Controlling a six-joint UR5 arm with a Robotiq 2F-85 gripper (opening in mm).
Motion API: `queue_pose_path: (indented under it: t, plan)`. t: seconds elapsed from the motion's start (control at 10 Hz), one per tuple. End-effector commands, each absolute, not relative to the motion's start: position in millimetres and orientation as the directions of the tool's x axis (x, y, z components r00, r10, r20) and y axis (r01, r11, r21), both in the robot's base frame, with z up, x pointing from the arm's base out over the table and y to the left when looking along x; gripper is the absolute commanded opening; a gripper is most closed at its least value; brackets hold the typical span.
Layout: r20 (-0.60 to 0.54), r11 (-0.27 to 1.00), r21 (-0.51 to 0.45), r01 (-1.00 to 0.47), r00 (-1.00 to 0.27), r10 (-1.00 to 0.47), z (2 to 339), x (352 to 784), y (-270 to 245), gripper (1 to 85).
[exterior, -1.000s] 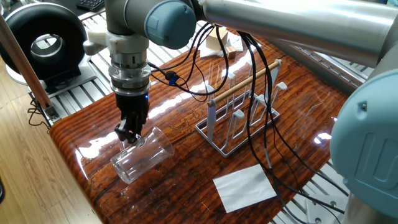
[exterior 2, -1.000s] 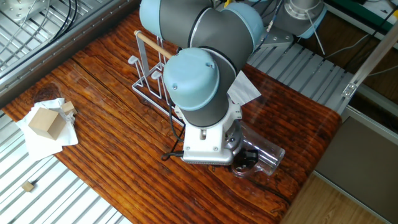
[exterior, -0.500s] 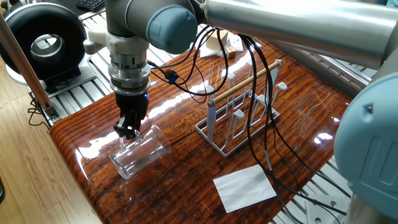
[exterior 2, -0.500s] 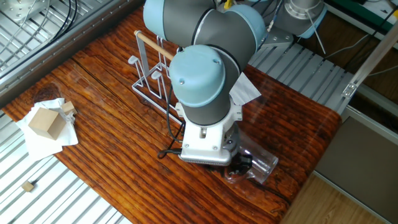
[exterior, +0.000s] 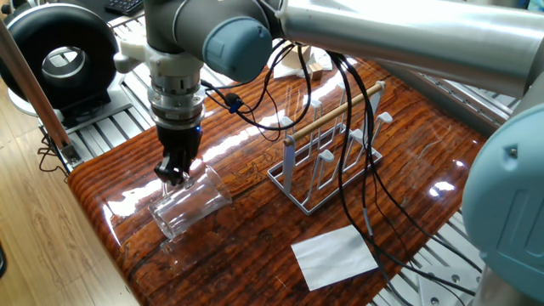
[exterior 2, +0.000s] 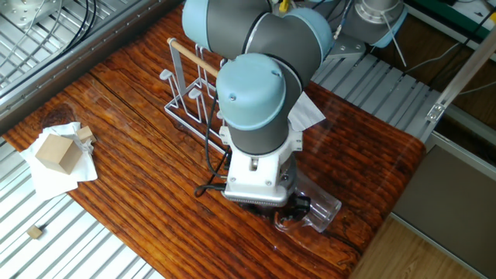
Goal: Put the cup on the cup rack
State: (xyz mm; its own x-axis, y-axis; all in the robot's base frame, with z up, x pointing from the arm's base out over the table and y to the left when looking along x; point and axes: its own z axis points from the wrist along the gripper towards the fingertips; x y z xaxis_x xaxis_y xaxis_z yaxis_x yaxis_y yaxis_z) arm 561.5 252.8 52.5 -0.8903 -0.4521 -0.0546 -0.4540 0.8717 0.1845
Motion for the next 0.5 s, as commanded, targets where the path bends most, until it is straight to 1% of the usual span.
queue_pose_path:
  t: [0.0, 0.2, 0.4]
  plan:
    - [-0.067, 0.874, 0.212, -0.437, -0.899, -0.434, 59, 562, 260, 1.0]
    - [-0.074, 0.868, 0.277, -0.412, -0.91, -0.408, 84, 558, 276, 1.0]
    - [-0.07, 0.854, 0.34, -0.393, -0.916, -0.394, 121, 555, 287, 1.0]
